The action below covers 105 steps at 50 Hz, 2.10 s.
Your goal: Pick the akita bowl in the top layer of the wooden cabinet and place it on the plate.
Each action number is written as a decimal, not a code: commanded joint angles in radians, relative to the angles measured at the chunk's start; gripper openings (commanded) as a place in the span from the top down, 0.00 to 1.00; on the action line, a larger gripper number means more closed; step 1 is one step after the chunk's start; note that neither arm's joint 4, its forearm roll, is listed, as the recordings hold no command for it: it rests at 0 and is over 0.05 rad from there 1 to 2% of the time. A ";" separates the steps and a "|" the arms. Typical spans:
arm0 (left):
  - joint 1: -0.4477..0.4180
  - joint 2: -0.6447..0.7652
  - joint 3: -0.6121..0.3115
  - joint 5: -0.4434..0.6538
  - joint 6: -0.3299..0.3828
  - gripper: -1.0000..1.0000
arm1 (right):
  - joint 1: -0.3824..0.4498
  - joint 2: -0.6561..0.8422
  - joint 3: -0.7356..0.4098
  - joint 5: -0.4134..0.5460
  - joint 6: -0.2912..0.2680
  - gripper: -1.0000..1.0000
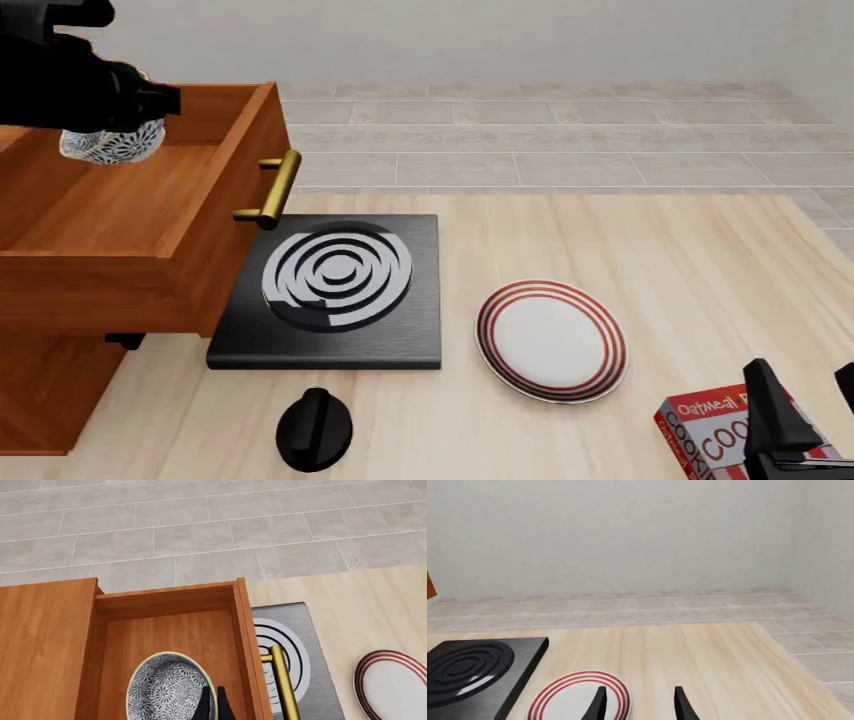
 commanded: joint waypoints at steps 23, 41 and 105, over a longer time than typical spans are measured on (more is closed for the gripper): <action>-0.078 -0.033 -0.086 -0.052 0.036 1.00 | 0.004 0.000 -0.002 -0.001 -0.013 0.00; -0.111 -0.031 -0.104 -0.097 0.101 1.00 | 0.004 0.000 -0.001 -0.003 -0.009 0.00; -0.390 0.019 -0.121 -0.186 0.173 1.00 | 0.009 0.000 -0.003 -0.009 -0.008 0.00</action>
